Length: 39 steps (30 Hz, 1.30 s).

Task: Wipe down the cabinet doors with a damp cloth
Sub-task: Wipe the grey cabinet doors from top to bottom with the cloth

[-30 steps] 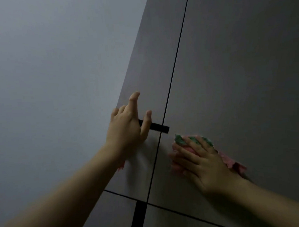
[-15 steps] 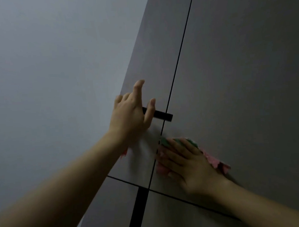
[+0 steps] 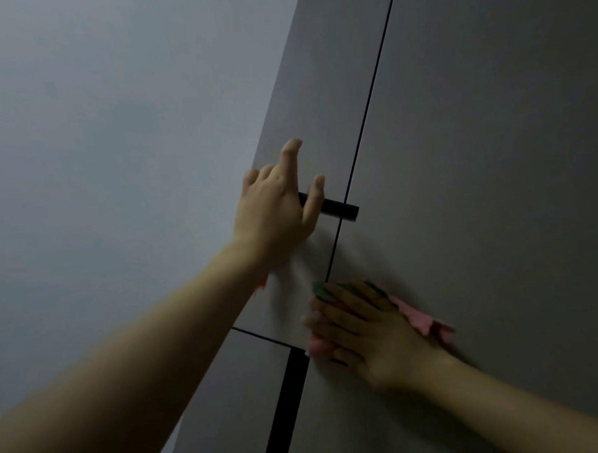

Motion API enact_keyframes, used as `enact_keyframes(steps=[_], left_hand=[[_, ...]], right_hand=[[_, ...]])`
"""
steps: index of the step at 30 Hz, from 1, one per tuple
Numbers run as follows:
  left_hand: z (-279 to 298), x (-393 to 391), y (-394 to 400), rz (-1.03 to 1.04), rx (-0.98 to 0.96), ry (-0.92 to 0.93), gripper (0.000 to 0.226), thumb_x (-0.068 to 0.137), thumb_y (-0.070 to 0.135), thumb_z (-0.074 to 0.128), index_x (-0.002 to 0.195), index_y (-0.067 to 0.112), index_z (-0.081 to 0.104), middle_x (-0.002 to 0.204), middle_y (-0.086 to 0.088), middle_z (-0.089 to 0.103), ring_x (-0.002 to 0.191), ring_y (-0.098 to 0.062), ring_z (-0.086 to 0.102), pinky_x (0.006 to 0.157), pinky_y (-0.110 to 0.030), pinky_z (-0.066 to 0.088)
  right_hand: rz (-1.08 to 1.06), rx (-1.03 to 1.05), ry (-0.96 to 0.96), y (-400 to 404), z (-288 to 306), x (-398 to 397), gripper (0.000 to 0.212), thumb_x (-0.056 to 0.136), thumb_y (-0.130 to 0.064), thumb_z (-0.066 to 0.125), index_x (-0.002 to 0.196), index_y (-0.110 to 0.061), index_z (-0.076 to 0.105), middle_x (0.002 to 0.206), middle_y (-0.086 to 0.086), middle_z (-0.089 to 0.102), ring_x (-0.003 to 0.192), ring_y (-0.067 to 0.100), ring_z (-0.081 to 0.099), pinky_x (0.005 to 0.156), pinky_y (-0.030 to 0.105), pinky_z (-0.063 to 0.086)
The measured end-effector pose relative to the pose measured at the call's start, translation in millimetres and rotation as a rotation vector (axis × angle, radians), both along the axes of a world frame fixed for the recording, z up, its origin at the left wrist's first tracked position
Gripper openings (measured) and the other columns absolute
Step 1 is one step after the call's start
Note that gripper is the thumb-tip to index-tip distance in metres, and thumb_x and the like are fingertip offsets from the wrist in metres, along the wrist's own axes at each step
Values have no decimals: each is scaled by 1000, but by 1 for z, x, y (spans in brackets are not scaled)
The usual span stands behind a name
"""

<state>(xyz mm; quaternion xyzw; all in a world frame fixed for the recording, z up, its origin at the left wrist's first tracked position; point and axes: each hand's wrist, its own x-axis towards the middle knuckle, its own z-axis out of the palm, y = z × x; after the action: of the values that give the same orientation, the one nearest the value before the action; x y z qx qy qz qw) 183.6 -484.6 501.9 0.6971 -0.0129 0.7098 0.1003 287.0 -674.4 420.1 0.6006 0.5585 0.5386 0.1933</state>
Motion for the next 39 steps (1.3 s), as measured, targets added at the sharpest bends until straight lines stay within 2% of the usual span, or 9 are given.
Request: enact_keyframes(steps=[6,11,16,21,25,29,33,36,39], left_hand=[[-2,1,2,0,22,-19,66,92,50,24,142,7,30,80,4,49,86,-24,56,83,-26,23],[-1,3,2,-5,27,-53,66,92,49,25,141,5,33,78,5,47,82,-24,57,82,-25,23],[-3,4,2,-8,36,-50,65,92,48,27,140,4,34,77,6,48,80,-22,55,84,-28,26],[-1,3,1,18,47,-55,65,92,47,27,140,3,35,77,5,47,77,-18,50,81,-25,22],[-2,2,2,27,54,-47,64,92,46,28,139,4,35,80,4,48,84,-25,58,83,-28,25],[-2,2,-6,40,0,-33,64,92,47,27,139,5,35,81,1,55,89,-26,59,85,-28,24],[-4,2,-4,82,26,-9,66,91,48,26,140,5,35,88,-7,63,90,-28,58,88,-32,28],[-2,2,-5,101,27,-2,65,92,49,25,140,6,34,87,-5,61,90,-27,57,87,-31,27],[-2,-1,-7,91,15,28,60,94,46,29,140,7,34,85,0,55,92,-27,57,88,-31,26]], right_hand=[[-31,103,-53,70,6,-5,48,95,-35,34,138,-22,51,150,2,40,143,26,21,115,46,10],[42,33,-59,3,-5,6,43,102,-38,29,138,-24,48,148,1,41,141,23,29,117,42,13],[81,171,-55,-8,5,7,42,101,-37,33,136,-22,51,144,3,46,137,26,35,111,47,26],[-55,367,-7,51,-11,3,48,102,-36,16,147,-24,26,156,5,25,146,26,12,116,47,6],[75,220,-50,-4,-20,11,44,102,-35,28,131,-19,58,145,6,43,142,25,26,115,44,15],[-52,379,-25,-59,7,10,44,101,-38,28,137,-19,45,146,4,38,143,26,23,117,44,13],[-116,729,59,-11,-5,0,53,97,-36,29,147,-21,31,153,5,30,142,33,19,116,51,10],[-52,574,57,10,-17,2,47,103,-36,16,144,-18,29,150,7,32,141,33,21,116,51,9],[25,416,18,-29,-16,10,44,103,-36,26,135,-14,48,144,7,42,136,32,33,114,51,19]])
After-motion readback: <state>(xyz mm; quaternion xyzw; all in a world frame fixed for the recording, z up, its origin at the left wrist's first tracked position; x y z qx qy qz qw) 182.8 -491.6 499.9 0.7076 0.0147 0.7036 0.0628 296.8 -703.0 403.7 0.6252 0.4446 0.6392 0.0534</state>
